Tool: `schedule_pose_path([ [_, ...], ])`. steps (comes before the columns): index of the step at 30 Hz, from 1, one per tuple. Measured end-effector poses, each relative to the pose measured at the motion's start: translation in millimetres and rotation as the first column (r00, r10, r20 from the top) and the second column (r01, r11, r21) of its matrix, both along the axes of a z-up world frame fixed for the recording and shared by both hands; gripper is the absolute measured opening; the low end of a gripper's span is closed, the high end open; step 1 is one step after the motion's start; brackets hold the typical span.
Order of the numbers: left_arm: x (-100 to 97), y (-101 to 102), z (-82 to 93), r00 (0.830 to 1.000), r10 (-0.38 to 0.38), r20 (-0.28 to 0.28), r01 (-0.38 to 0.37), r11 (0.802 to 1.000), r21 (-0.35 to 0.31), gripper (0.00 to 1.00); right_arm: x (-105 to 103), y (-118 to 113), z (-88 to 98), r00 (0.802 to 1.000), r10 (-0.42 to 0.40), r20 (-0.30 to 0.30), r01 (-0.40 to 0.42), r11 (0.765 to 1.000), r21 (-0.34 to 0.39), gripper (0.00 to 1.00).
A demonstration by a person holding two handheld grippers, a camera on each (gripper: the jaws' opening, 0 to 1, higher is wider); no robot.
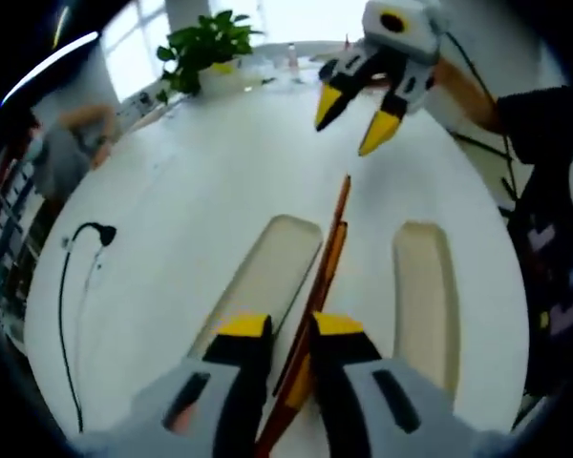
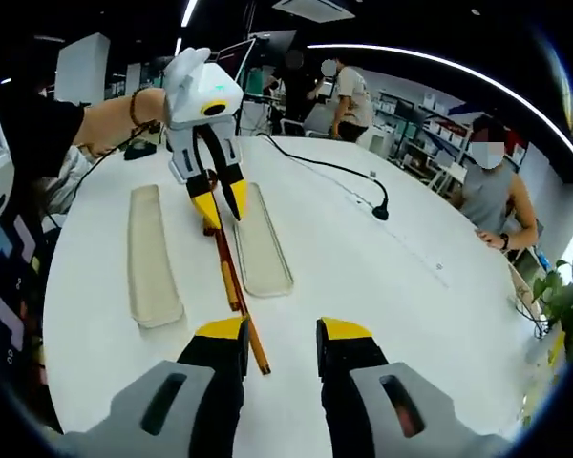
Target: Arrange the utensils inside the cutlery case until each visible utensil rests in its matching compartment.
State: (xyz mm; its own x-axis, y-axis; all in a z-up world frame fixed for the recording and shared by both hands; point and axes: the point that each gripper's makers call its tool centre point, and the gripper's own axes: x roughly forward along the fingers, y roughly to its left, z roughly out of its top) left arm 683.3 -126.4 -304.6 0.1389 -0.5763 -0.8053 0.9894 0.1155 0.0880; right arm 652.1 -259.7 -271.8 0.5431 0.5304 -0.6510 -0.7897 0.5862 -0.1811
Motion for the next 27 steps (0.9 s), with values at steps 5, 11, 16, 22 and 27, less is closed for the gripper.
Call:
schedule_pose_path([
  [5, -2.3, -2.2, -7.3, 1.000, -0.022, -0.013, 0.023, 0.999, 0.031, 0.17, 3.8, 5.2, -13.2, 0.999, 0.035, -0.041, -0.036, 0.999, -0.039, 0.25],
  [11, 1.5, -5.2, -8.6, 0.999, 0.012, -0.052, -0.011, 1.000, 0.019, 0.16, 1.0, 11.3, -28.9, 0.992, 0.093, -0.088, -0.102, 0.990, -0.094, 0.27],
  [16, -0.5, -2.5, -12.4, 0.999, 0.007, -0.053, -0.005, 0.999, 0.040, 0.07, 5.4, 12.9, -37.8, 0.990, 0.103, -0.091, -0.114, 0.986, -0.118, 0.24],
  [22, -5.8, 0.7, -19.3, 0.997, -0.018, -0.070, 0.022, 0.998, 0.060, 0.06, 5.5, 12.7, -44.3, 0.987, 0.117, -0.109, -0.130, 0.984, -0.125, 0.23],
  [27, -8.0, -1.0, -20.7, 0.997, -0.049, -0.063, 0.054, 0.995, 0.082, 0.06, 4.3, 13.4, -48.9, 0.983, 0.131, -0.129, -0.147, 0.980, -0.130, 0.22],
])
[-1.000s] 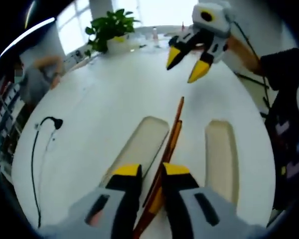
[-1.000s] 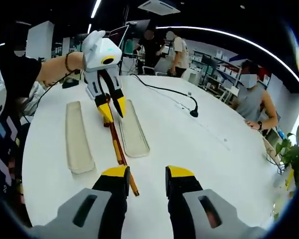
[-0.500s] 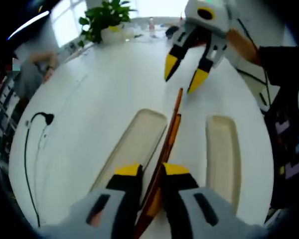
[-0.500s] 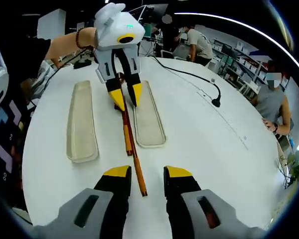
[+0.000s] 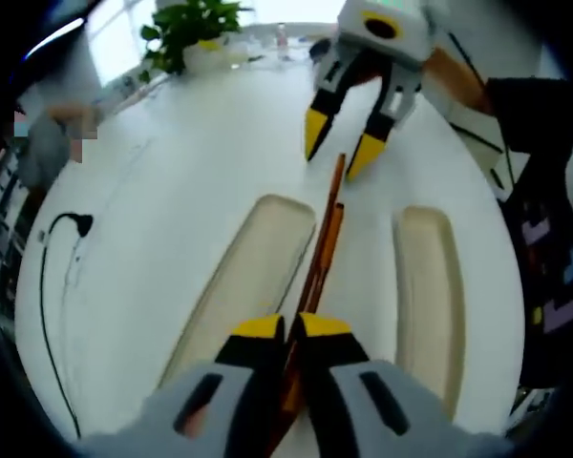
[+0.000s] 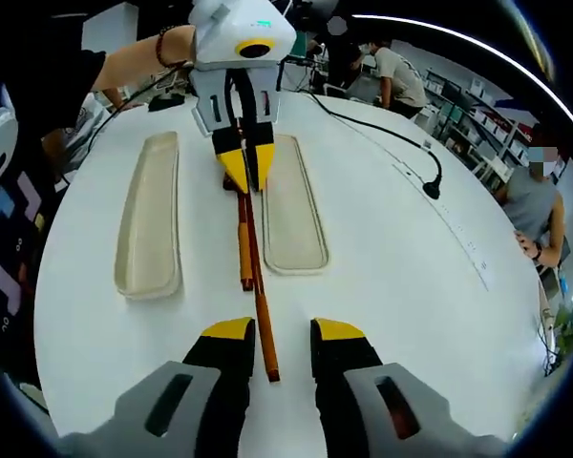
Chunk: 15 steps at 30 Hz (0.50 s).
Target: Arrange the utensils inside the cutlery case until each visible utensil rests in its matching compartment.
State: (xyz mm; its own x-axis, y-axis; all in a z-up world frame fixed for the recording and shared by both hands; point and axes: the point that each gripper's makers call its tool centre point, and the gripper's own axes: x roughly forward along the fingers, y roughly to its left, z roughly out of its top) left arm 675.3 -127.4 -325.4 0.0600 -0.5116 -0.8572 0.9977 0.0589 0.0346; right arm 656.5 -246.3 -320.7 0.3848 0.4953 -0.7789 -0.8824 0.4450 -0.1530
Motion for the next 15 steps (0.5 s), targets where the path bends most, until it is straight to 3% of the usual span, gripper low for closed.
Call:
schedule_pose_path([
  [11, -2.6, -3.1, -6.1, 0.999, -0.049, -0.010, 0.050, 0.996, 0.077, 0.09, 1.8, 1.9, -9.4, 0.999, 0.015, -0.041, -0.015, 1.000, -0.016, 0.16],
  [15, 1.7, -3.8, -6.4, 0.997, -0.066, -0.033, 0.069, 0.993, 0.091, 0.09, 0.2, 6.0, -15.1, 0.994, 0.029, -0.108, -0.030, 1.000, -0.007, 0.12],
])
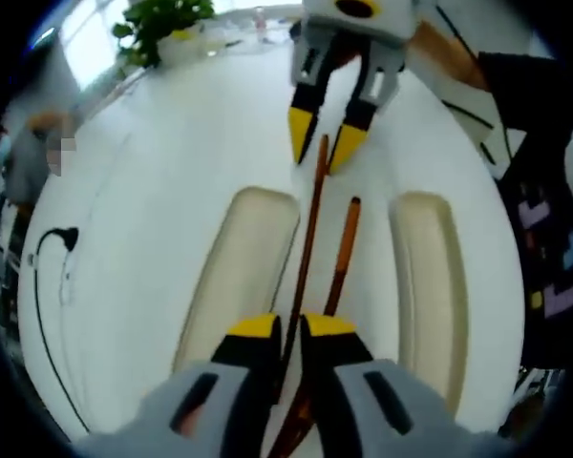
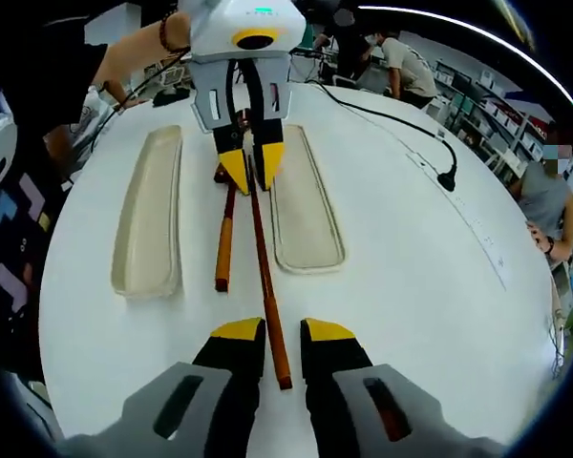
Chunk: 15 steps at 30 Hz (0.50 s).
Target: Arrange the utensils inside the cutlery case until each visible utensil rests in its matching compartment.
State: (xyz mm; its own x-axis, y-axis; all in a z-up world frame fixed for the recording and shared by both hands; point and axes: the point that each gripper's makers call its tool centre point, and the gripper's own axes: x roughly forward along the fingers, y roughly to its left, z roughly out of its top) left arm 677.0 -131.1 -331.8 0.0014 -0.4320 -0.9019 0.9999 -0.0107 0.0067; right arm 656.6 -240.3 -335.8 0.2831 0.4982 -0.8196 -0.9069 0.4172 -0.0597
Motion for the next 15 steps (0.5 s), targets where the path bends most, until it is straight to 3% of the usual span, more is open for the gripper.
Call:
schedule_pose_path([
  [3, 0.4, -0.5, -0.5, 0.998, -0.060, 0.003, 0.060, 0.998, 0.031, 0.07, -0.8, 2.4, -2.8, 0.998, 0.012, -0.058, -0.013, 1.000, -0.023, 0.10],
  [9, 2.2, -2.9, -1.3, 0.999, -0.028, -0.020, 0.030, 0.994, 0.106, 0.05, -4.2, 6.6, -3.0, 0.991, 0.092, -0.094, -0.104, 0.987, -0.125, 0.09],
  [13, 0.2, -2.6, -1.5, 0.999, -0.039, -0.018, 0.041, 0.992, 0.116, 0.05, -5.1, 8.6, -1.9, 0.983, 0.135, -0.122, -0.154, 0.974, -0.164, 0.08],
  [15, 0.0, -3.5, -1.3, 0.996, -0.084, 0.002, 0.083, 0.991, 0.106, 0.05, -5.8, 9.7, -1.3, 0.981, 0.148, -0.127, -0.170, 0.968, -0.184, 0.07],
])
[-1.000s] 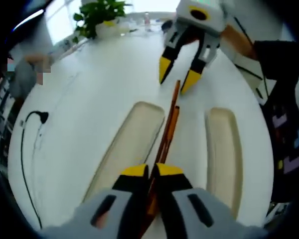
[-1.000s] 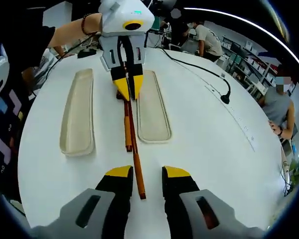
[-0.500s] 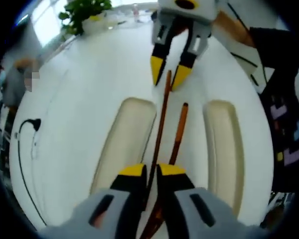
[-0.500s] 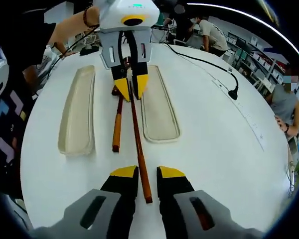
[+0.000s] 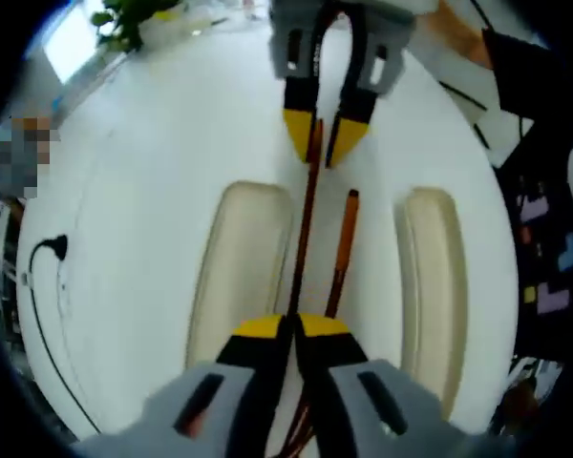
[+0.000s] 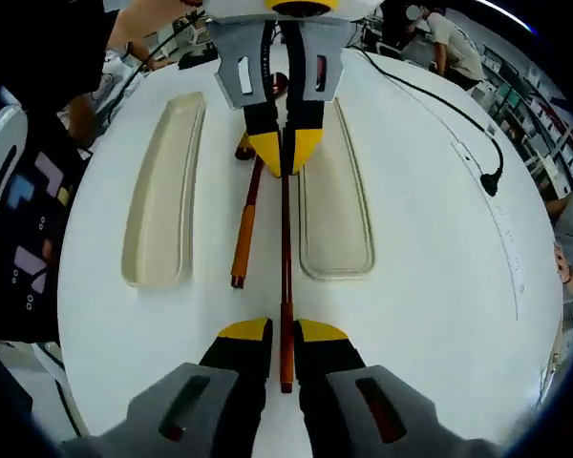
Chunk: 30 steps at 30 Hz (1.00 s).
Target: Arrange the utensils inside the cutlery case until each visible utensil rests in its matching compartment.
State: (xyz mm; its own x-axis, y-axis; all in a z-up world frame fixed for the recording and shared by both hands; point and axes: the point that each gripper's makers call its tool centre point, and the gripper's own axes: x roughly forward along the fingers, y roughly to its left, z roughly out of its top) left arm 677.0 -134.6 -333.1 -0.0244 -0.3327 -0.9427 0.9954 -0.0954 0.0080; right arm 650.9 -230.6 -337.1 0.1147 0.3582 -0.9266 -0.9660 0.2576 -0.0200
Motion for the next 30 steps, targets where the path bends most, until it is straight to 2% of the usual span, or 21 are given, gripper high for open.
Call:
schedule_pose_path([
  [2, -1.5, -0.3, 0.1, 0.999, -0.041, 0.015, 0.041, 0.999, -0.005, 0.04, -0.2, 0.2, 0.4, 1.000, 0.011, 0.006, -0.011, 1.000, -0.017, 0.04],
  [3, -2.5, -0.2, 0.0, 1.000, -0.025, 0.017, 0.025, 1.000, -0.003, 0.04, 0.1, -0.3, 0.8, 0.997, 0.078, 0.026, -0.077, 0.996, -0.040, 0.04],
  [4, -2.2, -0.2, 0.2, 0.999, -0.035, 0.028, 0.035, 0.999, -0.005, 0.04, 0.3, -0.5, 0.7, 0.999, 0.045, 0.008, -0.045, 0.998, -0.034, 0.04],
  [5, -2.7, 0.6, 0.6, 0.998, -0.045, 0.041, 0.046, 0.999, -0.013, 0.04, -1.3, -0.9, 0.4, 0.998, -0.049, -0.032, 0.048, 0.999, -0.011, 0.03],
  [6, -2.7, 0.8, 0.7, 0.997, -0.057, 0.051, 0.058, 0.998, -0.022, 0.03, -0.8, -2.4, 0.7, 1.000, 0.006, -0.009, -0.006, 1.000, 0.000, 0.03],
  [7, -2.0, 0.7, 1.1, 0.998, -0.037, 0.049, 0.039, 0.999, -0.032, 0.03, 0.8, 0.2, 1.9, 0.999, 0.050, 0.020, -0.050, 0.998, 0.030, 0.03],
  [11, -0.2, 0.9, 1.9, 1.000, 0.014, -0.013, -0.015, 0.997, -0.082, 0.03, -0.1, -2.7, 2.3, 0.999, -0.041, 0.002, 0.041, 0.998, 0.052, 0.03],
  [13, 1.6, 1.1, 2.2, 0.999, 0.018, -0.028, -0.020, 0.996, -0.087, 0.03, -0.5, -1.9, 2.6, 0.999, -0.041, 0.009, 0.040, 0.998, 0.043, 0.03],
  [16, 1.0, -0.5, 2.2, 1.000, 0.016, -0.011, -0.017, 0.996, -0.091, 0.03, -1.1, -2.3, 3.1, 0.999, -0.008, 0.036, 0.008, 1.000, 0.016, 0.03],
  [18, 0.9, -0.3, 2.5, 0.997, -0.055, 0.049, 0.059, 0.995, -0.083, 0.03, -0.3, -2.0, 3.4, 0.999, -0.005, 0.038, 0.005, 1.000, 0.008, 0.03],
  [19, 0.3, -0.1, 2.4, 0.995, -0.078, 0.055, 0.082, 0.994, -0.075, 0.03, 0.3, -2.5, 3.4, 0.999, -0.011, 0.038, 0.010, 1.000, 0.003, 0.03],
  [21, 0.2, -0.5, 2.3, 0.997, -0.069, 0.035, 0.071, 0.995, -0.075, 0.03, -0.6, -2.7, 3.6, 0.999, -0.020, 0.047, 0.020, 1.000, -0.001, 0.03],
  [23, 0.8, -0.1, 2.7, 0.999, -0.041, 0.010, 0.041, 0.996, -0.079, 0.03, 1.5, -4.0, 4.4, 0.998, -0.041, 0.045, 0.040, 0.999, 0.031, 0.03],
  [27, -0.2, 0.1, 4.0, 0.999, -0.040, 0.013, 0.041, 0.996, -0.084, 0.03, 3.2, -3.6, 6.3, 0.997, -0.038, 0.063, 0.036, 0.999, 0.036, 0.03],
  [29, -2.4, 1.6, 6.7, 1.000, -0.021, -0.010, 0.020, 0.997, -0.073, 0.03, 4.0, -3.0, 9.8, 0.997, -0.030, 0.074, 0.027, 0.999, 0.036, 0.03],
  [30, -1.0, 2.5, 9.4, 1.000, -0.020, 0.000, 0.020, 0.997, -0.072, 0.03, 7.0, -3.0, 13.5, 0.996, -0.036, 0.087, 0.032, 0.999, 0.042, 0.03],
])
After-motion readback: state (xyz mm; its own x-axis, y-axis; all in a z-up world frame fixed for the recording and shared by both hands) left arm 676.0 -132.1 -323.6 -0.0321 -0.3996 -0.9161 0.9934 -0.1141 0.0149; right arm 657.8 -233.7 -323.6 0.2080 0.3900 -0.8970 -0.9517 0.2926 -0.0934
